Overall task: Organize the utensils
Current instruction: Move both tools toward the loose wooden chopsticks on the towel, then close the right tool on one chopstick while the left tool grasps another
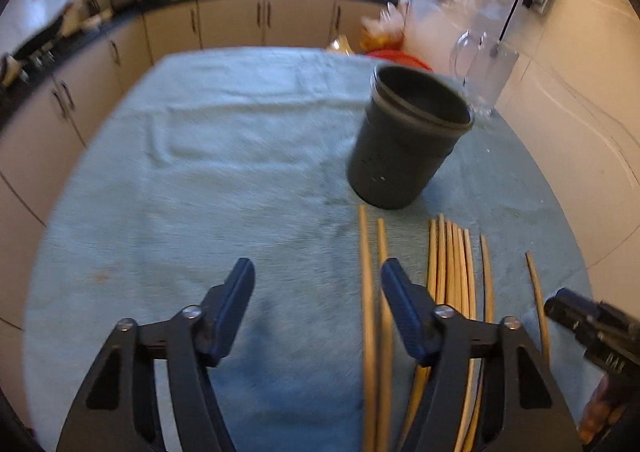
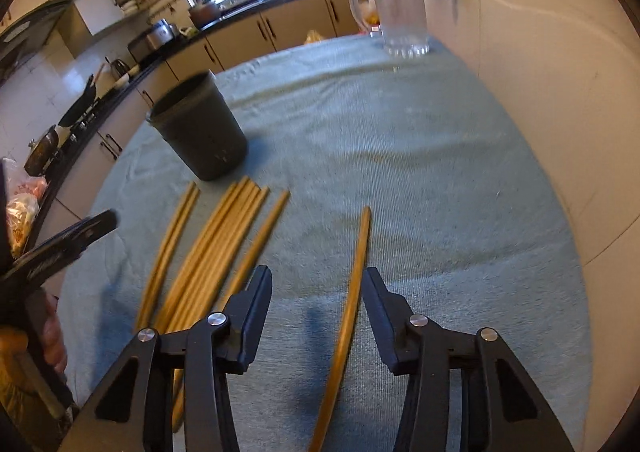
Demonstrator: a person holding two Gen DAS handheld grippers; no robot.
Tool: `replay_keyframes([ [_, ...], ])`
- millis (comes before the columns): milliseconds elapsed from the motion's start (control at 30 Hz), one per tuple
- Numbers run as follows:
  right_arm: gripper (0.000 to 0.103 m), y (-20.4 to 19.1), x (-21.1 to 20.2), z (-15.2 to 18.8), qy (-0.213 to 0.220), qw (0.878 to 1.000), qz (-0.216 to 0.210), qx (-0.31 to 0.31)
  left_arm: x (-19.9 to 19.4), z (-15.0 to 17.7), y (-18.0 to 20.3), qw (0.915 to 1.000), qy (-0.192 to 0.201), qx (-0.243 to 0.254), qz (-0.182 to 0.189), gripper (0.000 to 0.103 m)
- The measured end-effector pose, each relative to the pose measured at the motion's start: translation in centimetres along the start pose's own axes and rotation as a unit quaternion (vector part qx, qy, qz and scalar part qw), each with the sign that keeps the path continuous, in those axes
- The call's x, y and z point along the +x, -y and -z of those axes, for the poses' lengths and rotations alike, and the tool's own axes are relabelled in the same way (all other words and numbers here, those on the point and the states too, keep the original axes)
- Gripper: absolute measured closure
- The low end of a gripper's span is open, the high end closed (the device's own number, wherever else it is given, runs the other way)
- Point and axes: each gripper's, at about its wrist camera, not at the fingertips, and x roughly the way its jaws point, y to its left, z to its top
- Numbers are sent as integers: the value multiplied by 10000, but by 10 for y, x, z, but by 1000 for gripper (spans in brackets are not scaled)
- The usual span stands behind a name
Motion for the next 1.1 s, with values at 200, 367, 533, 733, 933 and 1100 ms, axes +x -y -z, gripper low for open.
replay_keyframes([
  [200, 53, 4, 12, -1, -71, 10000, 20, -6, 40, -3, 17, 9987, -351, 348, 84, 77],
  [367, 53, 6, 20, -1, -117, 9999, 63, -20, 41, -7, 23, 9984, -348, 439, 4, 77],
  [533, 56, 3, 25, -4, -99, 9998, 149, -106, 53, -7, 38, 9952, -436, 822, -304, 83],
  [733, 70, 4, 27, -4, -99, 9995, 242, -197, 40, 0, 27, 9955, -563, 710, -276, 96],
  [933, 83, 18, 25, -4, -374, 9990, 170, -194, 24, 11, 8, 9940, -875, 584, -286, 96],
  [1100, 83, 19, 33, -20, -750, 9967, 297, -111, 37, -6, 7, 9935, -1040, 455, -89, 81],
])
